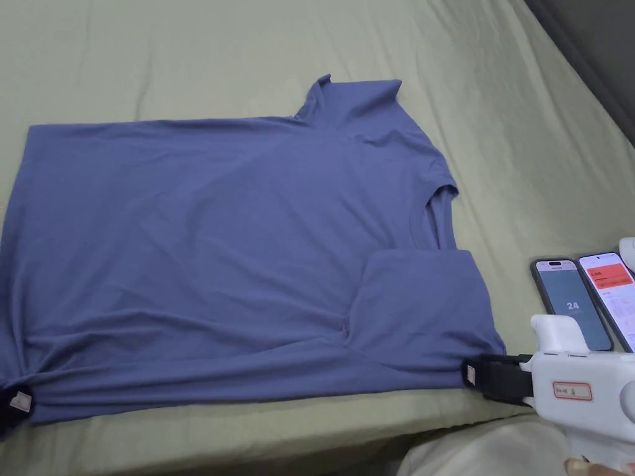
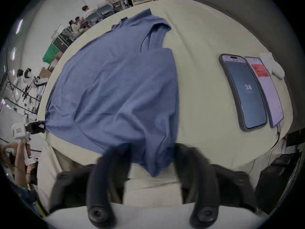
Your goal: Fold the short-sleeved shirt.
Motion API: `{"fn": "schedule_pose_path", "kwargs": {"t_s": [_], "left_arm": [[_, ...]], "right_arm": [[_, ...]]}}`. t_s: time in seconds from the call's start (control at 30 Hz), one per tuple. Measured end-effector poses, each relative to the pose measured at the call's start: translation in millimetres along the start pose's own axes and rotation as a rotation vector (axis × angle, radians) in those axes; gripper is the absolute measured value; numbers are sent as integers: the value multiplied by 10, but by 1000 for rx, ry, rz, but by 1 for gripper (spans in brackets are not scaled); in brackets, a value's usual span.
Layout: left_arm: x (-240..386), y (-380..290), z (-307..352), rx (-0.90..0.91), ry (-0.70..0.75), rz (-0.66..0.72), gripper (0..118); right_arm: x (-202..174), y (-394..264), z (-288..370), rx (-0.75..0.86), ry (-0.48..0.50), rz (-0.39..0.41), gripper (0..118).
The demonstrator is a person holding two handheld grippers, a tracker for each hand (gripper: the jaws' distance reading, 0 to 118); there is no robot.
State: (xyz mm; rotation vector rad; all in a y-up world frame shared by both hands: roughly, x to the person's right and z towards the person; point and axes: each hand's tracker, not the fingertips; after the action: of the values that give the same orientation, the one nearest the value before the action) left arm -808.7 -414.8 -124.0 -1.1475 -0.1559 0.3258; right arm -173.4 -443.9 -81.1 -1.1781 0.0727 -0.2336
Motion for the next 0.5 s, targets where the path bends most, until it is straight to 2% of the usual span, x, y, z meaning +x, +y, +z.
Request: {"fn": "schedule_pose_path", "kwargs": {"t_s": [0.03,0.07,0.13,0.23,0.33,0.5], "left_arm": [[-17,10,4,0,-5,6,12],[-50,8,-2,-3,-12,13,12],[-88,16,20,-1,-27,34,12],[-127,35,68,13,-41,58,12],[-68,129,108,25,-43,71,13],[19,433,127,78,-75,180,12]], "right_arm": [[-53,9,29,3,-24,2,34],[-60,22,60,4,-11,-13,11],[-66,41,137,37,74,-63,9],[-250,99,401,114,38,-10,9],[-312,315,587,197,118,-19,9],[-387,834,523,246,108,-62,9]]}}
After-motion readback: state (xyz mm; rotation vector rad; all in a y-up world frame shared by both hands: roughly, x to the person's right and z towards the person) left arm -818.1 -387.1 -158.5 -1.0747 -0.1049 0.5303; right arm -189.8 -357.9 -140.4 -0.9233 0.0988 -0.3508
